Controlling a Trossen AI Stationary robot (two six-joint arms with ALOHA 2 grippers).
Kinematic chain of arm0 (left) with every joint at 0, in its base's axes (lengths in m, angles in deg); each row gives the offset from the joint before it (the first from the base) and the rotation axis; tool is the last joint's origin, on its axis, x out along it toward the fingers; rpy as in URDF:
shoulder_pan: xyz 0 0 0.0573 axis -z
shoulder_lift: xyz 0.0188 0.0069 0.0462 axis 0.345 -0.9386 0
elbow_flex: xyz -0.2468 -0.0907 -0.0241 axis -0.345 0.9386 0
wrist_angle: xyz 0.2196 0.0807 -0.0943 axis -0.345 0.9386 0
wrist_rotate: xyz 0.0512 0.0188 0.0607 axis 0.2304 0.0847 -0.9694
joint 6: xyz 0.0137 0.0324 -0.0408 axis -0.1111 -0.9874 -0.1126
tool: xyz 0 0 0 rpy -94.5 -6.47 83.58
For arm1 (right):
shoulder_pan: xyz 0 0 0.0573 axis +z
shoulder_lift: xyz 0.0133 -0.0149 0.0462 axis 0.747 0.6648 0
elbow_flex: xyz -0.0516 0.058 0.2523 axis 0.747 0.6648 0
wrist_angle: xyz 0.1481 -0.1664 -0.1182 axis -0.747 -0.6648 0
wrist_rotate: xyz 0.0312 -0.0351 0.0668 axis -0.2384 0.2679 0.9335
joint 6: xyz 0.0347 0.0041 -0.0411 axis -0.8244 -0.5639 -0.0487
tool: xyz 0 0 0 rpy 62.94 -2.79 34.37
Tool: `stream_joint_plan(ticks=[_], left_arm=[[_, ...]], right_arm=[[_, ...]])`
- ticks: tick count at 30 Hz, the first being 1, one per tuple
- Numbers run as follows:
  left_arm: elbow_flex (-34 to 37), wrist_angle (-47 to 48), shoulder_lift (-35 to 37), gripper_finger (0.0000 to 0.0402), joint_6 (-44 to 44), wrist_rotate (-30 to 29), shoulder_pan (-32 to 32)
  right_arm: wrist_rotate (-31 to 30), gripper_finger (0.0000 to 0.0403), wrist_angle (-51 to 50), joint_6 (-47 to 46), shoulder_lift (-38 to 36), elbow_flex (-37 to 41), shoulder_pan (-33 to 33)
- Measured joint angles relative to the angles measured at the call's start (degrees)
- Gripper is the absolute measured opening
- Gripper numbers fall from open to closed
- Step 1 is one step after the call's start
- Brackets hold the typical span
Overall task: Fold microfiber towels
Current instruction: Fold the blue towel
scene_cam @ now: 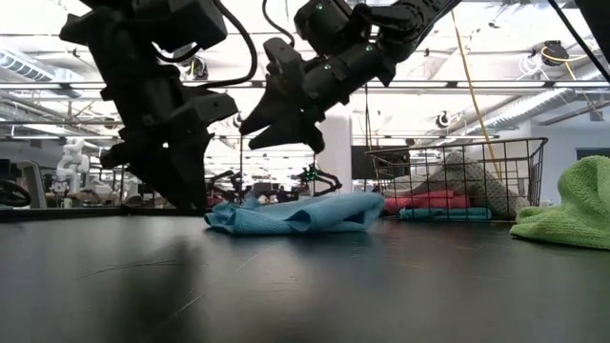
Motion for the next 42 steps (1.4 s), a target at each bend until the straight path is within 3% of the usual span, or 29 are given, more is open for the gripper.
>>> stream_joint_plan(ticks=[7, 10, 14, 18, 23, 33, 37, 42], left_arm=[[0.0, 0.4, 0.0, 0.0126, 0.7, -0.2, 0.0], [0.0, 0.4, 0.0, 0.0126, 1.3, -0.2, 0.0], [0.0, 0.4, 0.0, 0.0126, 1.5, -0.4, -0.1], [0.0, 0.8, 0.1, 0.0126, 0.7, -0.6, -0.2], [0.0, 1.0, 0.1, 0.0126, -0.2, -0.8, -0.2], [-0.1, 1.0, 0.1, 0.0126, 0.0, -1.9, -0.2], [-0.1, 1.0, 0.1, 0.0126, -0.2, -1.9, -0.2], [-0.1, 1.0, 0.1, 0.0126, -0.2, -1.9, -0.2]], right_arm=[[0.6, 0.0155, -0.4, -0.1, -0.1, 0.0, 0.0], [5.3, 0.0155, -3.1, -0.2, -1.4, 0.0, -0.1], [11.8, 0.0152, -13.6, 3.6, -4.5, 0.0, 0.5], [12.0, 0.014, -25.9, 15.4, -7.1, 0.0, 2.7], [5.3, 0.0133, -33.5, 29.4, -8.6, 0.0, 6.6], [-6.0, 0.0133, -27.0, 53.0, -8.3, 0.0, 12.6], [-7.2, 0.0133, -27.0, 55.2, -8.3, 0.0, 12.7], [-7.1, 0.0132, -26.1, 50.1, -8.3, 2.6, 12.9]])
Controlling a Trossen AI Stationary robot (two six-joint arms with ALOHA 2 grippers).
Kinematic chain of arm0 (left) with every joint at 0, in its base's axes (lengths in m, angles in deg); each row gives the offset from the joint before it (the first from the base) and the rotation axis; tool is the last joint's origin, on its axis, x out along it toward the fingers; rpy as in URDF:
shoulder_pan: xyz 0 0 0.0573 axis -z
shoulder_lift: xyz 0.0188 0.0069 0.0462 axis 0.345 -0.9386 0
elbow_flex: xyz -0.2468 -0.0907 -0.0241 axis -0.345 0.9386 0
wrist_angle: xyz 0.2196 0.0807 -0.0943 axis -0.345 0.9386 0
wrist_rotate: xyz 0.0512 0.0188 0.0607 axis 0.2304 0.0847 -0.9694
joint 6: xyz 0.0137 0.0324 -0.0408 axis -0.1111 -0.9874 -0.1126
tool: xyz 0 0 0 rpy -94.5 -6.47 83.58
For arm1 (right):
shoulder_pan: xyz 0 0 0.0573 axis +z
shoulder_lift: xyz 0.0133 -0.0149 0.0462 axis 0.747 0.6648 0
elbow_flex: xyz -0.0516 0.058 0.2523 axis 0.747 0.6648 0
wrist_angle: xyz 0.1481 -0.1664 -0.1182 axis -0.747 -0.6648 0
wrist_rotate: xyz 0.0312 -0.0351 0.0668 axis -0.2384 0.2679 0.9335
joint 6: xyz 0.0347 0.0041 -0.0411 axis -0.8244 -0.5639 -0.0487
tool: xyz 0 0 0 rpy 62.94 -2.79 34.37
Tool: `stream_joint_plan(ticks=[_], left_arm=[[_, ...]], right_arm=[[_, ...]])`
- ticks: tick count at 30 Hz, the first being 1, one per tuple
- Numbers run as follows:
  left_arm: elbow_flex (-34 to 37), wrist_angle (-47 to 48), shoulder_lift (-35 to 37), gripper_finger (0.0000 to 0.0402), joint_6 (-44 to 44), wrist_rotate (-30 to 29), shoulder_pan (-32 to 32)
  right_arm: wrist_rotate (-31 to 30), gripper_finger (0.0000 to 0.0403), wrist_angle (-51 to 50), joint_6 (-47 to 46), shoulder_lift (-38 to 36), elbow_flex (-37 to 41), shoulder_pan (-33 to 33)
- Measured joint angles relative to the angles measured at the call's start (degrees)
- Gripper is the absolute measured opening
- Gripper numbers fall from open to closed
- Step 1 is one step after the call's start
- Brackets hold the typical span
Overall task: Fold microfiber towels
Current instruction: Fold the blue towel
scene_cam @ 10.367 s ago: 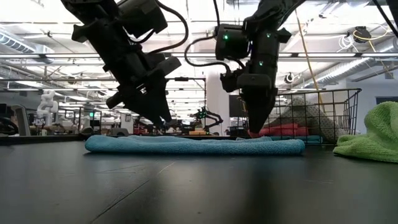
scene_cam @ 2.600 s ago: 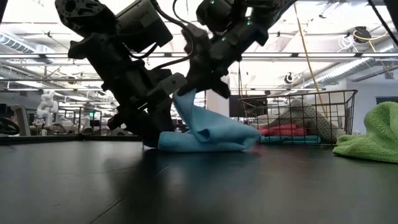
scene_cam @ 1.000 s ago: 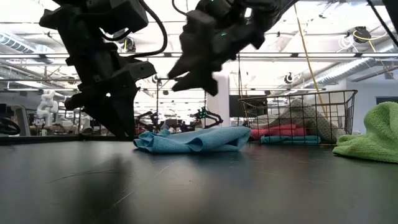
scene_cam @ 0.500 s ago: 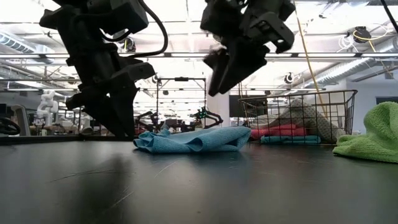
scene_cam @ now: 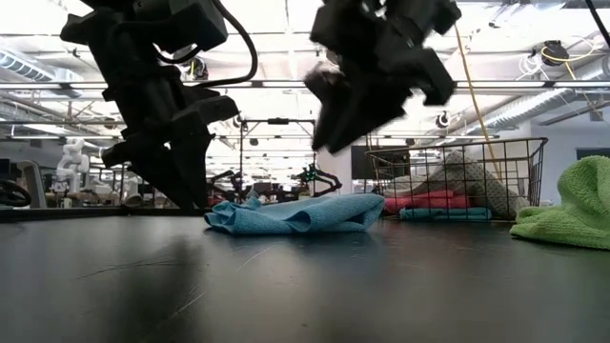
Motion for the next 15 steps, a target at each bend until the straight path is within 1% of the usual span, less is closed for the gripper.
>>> stream_joint_plan(ticks=[3, 7, 12, 15], left_arm=[[0.0, 0.0, 0.0, 0.0126, 0.0, -0.1, 0.0], [0.0, 0.0, 0.0, 0.0126, 0.5, -1.6, 0.0], [0.0, 0.0, 0.0, 0.0126, 1.7, -1.9, -0.6], [0.0, 0.0, 0.0, 0.0126, 1.8, -1.9, -1.1]], right_arm=[[0.1, 0.0132, 3.0, -0.4, 0.0, 3.8, 0.9], [0.1, 0.0132, 8.3, -0.2, 0.1, 8.9, 2.4], [0.0, 0.0132, 15.6, 2.0, 0.1, 12.0, 3.9], [0.0, 0.0132, 17.4, 2.8, 0.1, 12.9, 4.2]])
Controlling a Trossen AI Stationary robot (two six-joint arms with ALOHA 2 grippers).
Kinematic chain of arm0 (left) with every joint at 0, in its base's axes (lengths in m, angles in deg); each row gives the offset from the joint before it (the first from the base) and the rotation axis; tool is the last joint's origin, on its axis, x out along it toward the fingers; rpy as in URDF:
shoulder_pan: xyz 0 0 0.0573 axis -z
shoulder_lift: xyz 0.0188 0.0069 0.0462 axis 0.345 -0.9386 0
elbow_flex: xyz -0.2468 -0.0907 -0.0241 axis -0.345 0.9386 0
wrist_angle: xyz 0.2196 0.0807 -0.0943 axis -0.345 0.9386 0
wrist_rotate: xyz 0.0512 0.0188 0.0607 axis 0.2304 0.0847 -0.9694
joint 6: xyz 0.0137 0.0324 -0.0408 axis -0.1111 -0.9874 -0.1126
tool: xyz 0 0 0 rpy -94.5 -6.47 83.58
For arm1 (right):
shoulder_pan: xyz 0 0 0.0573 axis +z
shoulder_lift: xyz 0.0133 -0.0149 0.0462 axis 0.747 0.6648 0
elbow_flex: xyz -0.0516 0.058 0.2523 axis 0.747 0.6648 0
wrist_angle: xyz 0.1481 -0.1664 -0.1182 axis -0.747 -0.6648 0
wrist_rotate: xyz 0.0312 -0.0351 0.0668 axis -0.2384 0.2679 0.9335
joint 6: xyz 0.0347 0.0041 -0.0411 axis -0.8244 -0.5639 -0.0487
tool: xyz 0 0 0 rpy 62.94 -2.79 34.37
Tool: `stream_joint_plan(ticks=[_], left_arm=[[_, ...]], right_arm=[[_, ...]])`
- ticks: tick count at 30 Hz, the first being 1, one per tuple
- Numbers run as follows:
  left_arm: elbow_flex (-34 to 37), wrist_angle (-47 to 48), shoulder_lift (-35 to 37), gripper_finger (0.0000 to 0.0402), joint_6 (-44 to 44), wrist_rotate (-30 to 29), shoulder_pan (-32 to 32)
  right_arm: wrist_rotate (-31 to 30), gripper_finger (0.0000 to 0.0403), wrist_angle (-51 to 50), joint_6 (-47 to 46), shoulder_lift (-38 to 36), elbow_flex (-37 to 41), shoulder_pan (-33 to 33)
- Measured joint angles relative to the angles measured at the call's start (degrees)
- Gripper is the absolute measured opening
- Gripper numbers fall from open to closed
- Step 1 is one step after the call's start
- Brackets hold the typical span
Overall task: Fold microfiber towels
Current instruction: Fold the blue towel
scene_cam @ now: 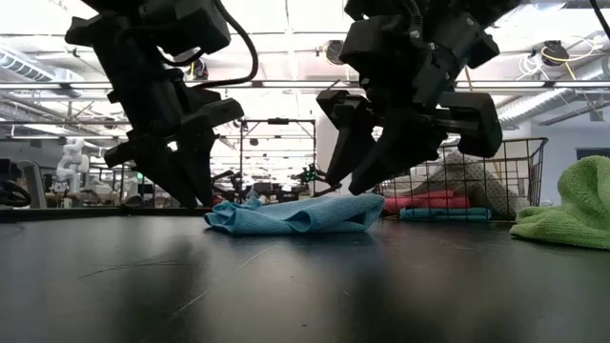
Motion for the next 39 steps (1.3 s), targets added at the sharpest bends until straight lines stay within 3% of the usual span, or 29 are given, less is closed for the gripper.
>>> stream_joint_plan(ticks=[10, 25, 30, 39], left_arm=[[0.0, 0.0, 0.0, 0.0126, 0.0, -0.8, -1.7], [0.0, -0.1, 0.0, 0.0126, 1.3, -1.0, -1.9], [0.0, -0.3, 0.0, 0.0126, 1.6, -1.0, -1.9], [0.0, -0.3, 0.0, 0.0126, 2.1, -1.0, -1.9]], right_arm=[[0.0, 0.0132, 9.4, 5.1, 0.0, 4.3, -0.2], [-0.1, 0.0132, 10.2, 5.4, 4.0, 4.6, -2.5], [-3.9, 0.013, 11.7, 5.4, 4.0, 4.6, -2.5], [-6.0, 0.0056, 11.7, 4.2, 4.0, 4.5, -2.6]])
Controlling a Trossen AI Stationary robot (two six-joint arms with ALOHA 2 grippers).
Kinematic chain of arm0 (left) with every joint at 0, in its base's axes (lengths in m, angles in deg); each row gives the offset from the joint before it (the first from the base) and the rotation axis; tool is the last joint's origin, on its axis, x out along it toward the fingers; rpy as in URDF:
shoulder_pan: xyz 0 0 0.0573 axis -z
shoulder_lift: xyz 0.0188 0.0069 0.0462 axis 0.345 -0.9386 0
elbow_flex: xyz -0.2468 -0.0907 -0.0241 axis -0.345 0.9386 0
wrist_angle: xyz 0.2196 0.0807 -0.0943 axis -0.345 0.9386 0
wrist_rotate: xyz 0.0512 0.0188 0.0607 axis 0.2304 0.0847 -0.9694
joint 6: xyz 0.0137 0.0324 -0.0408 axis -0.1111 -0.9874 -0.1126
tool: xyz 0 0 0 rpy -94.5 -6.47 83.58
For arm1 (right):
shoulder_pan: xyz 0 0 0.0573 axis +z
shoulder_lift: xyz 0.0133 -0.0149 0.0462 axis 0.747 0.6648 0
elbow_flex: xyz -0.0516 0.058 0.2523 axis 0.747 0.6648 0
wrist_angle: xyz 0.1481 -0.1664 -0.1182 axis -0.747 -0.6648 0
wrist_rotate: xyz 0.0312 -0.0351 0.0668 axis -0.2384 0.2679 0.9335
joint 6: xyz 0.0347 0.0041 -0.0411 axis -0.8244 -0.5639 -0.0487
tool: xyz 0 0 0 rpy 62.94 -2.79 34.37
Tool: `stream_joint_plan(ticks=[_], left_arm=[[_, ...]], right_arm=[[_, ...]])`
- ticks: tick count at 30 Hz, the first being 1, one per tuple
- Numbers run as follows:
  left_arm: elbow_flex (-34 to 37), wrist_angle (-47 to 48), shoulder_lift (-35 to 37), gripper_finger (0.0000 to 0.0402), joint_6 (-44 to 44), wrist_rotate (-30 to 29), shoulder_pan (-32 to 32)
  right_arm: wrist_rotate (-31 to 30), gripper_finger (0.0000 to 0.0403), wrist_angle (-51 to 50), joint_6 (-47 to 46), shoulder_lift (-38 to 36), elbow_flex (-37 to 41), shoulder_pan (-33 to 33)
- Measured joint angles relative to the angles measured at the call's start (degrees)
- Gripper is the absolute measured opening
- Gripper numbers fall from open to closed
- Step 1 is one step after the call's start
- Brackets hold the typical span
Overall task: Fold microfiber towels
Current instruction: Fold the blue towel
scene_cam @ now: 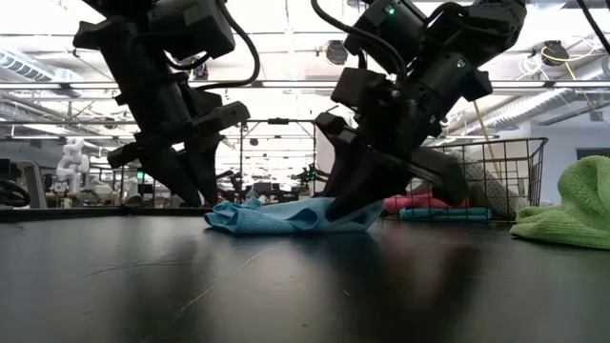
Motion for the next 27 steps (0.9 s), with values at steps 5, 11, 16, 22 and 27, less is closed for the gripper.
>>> stream_joint_plan(ticks=[5, 11, 16, 22, 27], left_arm=[[0.0, -0.7, 0.0, 0.0126, 1.0, 0.3, 0.1], [0.0, -0.2, 0.0, 0.0126, 1.1, 5.9, 2.8], [0.0, -2.0, -1.0, 0.0126, 3.2, 8.0, 7.7], [-0.2, -6.9, -6.2, 0.0127, 8.6, 6.3, 11.5], [-0.2, -9.6, -7.4, 0.0127, 9.7, 5.3, 11.5]], right_arm=[[0.0, 0.0006, 0.4, -3.8, -0.5, 0.0, 0.0], [0.1, 0.0004, 1.8, -10.3, -2.5, 0.0, -0.2], [0.1, 0.0002, 5.9, -10.7, -3.1, -0.1, -0.3], [0.2, 0.0001, 8.0, -10.7, -3.1, -2.5, -0.4], [0.2, 0.0001, 8.1, -10.2, -3.1, -6.1, -1.6]])
